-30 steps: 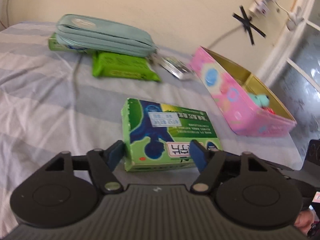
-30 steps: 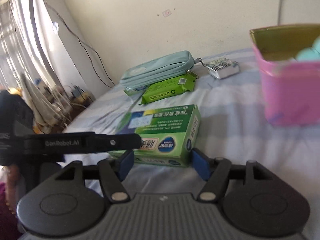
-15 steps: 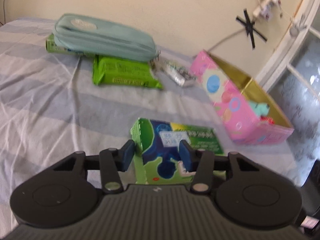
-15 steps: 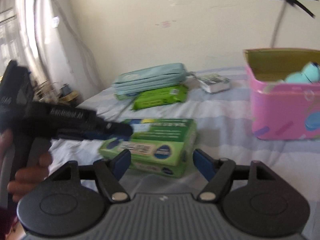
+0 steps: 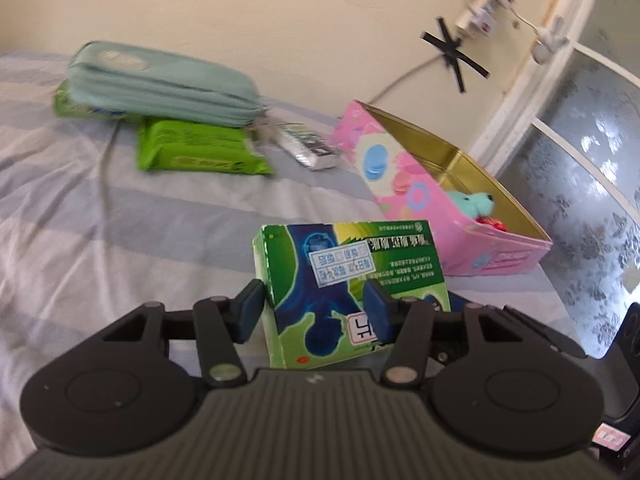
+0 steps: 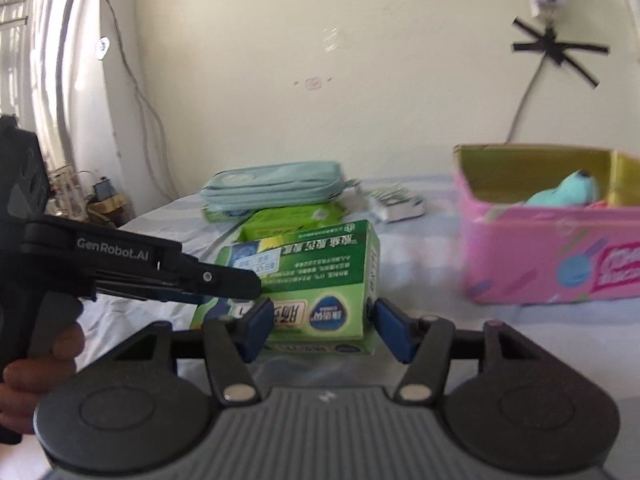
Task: Organize objects
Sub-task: 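Carry the green tissue box with the left gripper and drop it into the tin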
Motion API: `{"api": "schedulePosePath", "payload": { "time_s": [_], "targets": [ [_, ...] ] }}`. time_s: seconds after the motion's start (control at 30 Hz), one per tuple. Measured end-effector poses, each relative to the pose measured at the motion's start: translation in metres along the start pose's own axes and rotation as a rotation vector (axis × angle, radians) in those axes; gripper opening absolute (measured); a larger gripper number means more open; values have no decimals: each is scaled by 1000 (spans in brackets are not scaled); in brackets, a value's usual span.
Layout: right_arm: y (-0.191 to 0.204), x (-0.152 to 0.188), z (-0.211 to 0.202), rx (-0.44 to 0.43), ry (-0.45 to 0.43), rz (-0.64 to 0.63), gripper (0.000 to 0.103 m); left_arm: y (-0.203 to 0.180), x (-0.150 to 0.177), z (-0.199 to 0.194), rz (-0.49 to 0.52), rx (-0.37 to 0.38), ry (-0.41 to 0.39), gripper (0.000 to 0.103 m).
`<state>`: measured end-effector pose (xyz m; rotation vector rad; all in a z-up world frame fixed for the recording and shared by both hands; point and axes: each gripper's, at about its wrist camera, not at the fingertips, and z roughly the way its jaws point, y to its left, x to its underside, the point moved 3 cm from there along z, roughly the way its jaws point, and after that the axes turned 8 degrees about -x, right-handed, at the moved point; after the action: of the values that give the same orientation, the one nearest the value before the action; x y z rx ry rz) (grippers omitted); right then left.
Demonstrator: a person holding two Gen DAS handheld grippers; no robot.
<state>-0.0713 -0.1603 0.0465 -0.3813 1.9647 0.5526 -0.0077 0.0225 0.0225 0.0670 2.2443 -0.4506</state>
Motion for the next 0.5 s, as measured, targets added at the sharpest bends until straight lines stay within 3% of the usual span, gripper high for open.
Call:
{"api": "schedulePosePath", "payload": {
  "time_s": [0.2,0.37,0.5],
  "targets": [
    [-24,-19,-40,99,-153,19,57,-60,-38,-1,129,102,-67,56],
    [-57,-38,-75,252,-303,23,57,-128,-60,12,245,184,-120,56],
    [-92,-43,-94,320,-353,57,57,-169,-67,29,310,218,-155,56]
  ]
}}
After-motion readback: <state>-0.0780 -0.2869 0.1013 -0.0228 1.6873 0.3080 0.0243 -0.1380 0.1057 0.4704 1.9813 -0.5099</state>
